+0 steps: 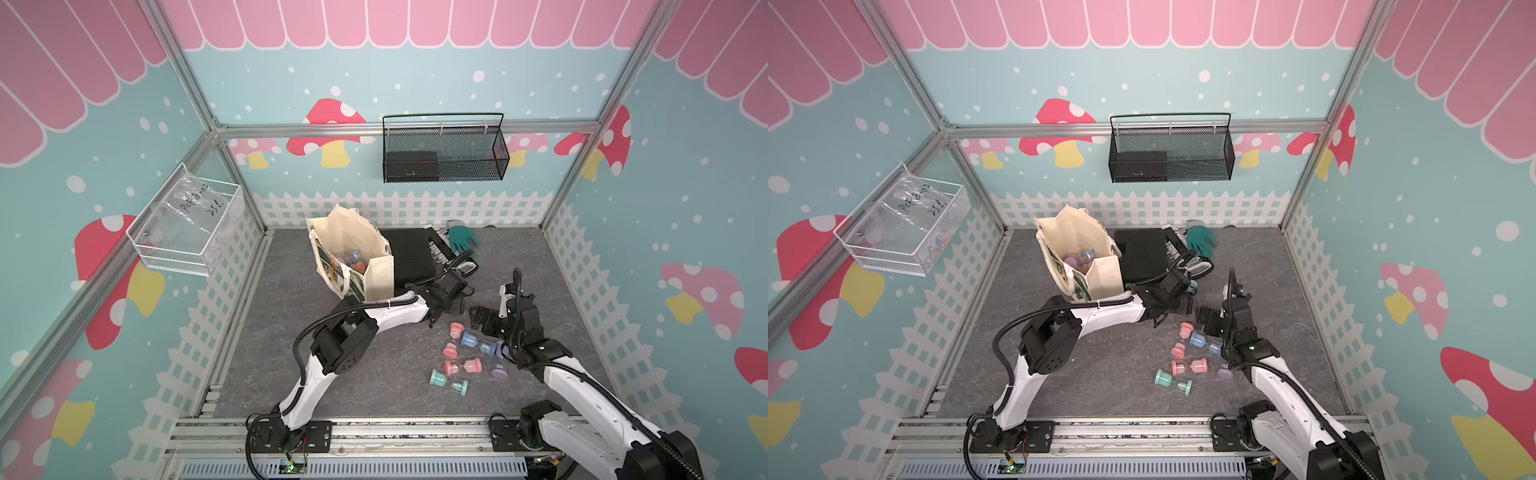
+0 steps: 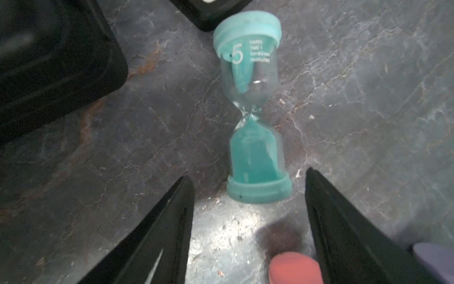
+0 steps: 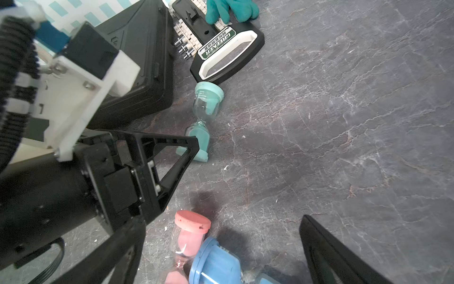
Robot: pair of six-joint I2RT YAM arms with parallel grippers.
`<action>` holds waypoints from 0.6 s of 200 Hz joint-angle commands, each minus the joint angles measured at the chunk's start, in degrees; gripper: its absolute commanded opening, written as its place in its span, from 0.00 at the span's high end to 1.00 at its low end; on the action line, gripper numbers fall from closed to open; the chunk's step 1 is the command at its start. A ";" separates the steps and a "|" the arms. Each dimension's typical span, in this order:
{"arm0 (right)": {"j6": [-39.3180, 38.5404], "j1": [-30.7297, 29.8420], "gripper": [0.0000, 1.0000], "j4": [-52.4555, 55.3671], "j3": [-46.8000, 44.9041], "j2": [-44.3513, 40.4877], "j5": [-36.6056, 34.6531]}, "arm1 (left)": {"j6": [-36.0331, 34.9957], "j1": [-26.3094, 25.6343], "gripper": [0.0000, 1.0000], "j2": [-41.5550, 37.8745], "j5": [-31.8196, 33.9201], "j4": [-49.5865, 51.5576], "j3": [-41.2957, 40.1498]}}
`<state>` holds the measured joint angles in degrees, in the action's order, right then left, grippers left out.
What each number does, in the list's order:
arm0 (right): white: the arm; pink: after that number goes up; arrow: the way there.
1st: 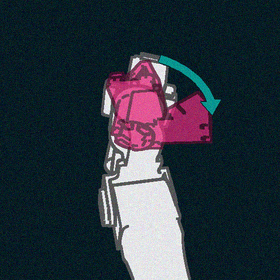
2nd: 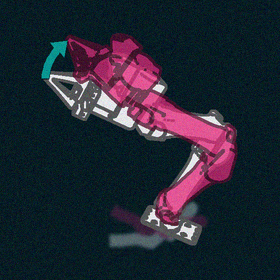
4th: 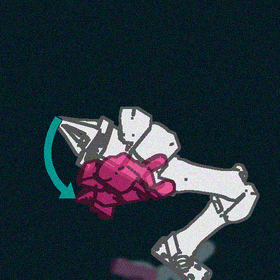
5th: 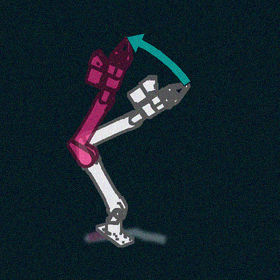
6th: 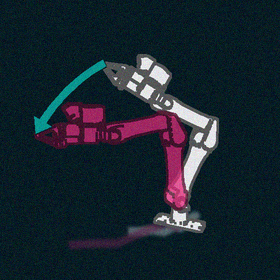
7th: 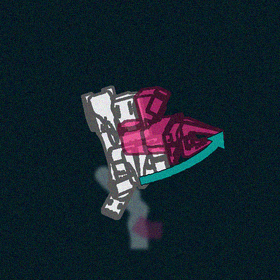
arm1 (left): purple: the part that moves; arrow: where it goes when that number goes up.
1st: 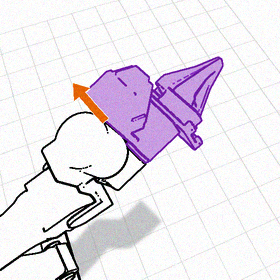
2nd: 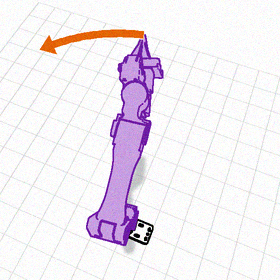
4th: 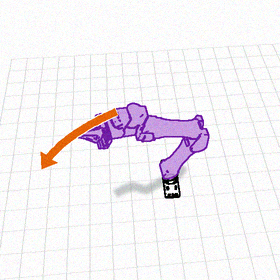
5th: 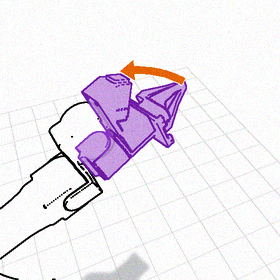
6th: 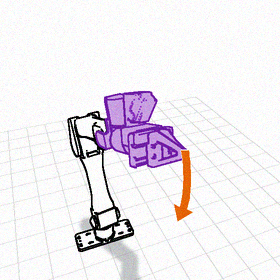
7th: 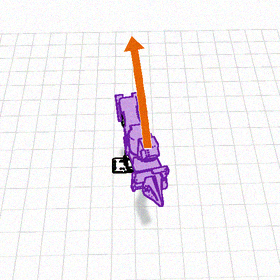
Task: Put the hourglass into the canvas bag
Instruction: Pick up the hourglass from the center of the board.
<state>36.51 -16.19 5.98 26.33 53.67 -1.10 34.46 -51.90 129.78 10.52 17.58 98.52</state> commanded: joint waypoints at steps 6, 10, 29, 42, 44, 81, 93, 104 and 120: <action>0.93 0.70 0.00 -2.06 -1.08 0.47 1.14 | -0.74 -0.48 0.31 2.46 3.87 2.28 3.88; 0.85 0.72 0.00 -2.18 -1.10 0.55 1.25 | -0.90 -0.48 0.31 2.72 4.18 2.60 4.18; 0.75 0.94 0.01 -2.87 -1.50 0.93 1.67 | -1.99 -0.40 0.32 3.84 6.01 3.00 5.03; 0.82 1.07 0.01 -3.16 -1.54 1.31 2.22 | -2.63 -0.31 0.33 4.65 7.46 4.73 6.22; 0.84 1.11 0.01 -3.16 -1.54 1.38 2.35 | -2.64 -0.31 0.33 4.80 7.49 5.07 6.44; 0.92 1.42 0.00 -4.02 -2.10 1.70 3.01 | -3.67 -0.22 0.36 6.09 8.94 6.72 7.48; 1.02 1.51 0.01 -4.22 -2.11 1.79 3.43 | -3.76 -0.22 0.37 6.68 8.46 6.84 7.98; 0.94 1.57 0.01 -4.33 -2.15 1.88 3.58 | -3.95 -0.22 0.38 7.25 8.53 7.32 8.51; 0.97 1.68 0.01 -4.57 -2.42 1.88 3.40 | -4.46 -0.22 0.39 8.07 8.66 7.58 9.23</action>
<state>36.58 -14.94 2.85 24.84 55.11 1.80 31.16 -51.90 135.55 17.82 23.33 105.69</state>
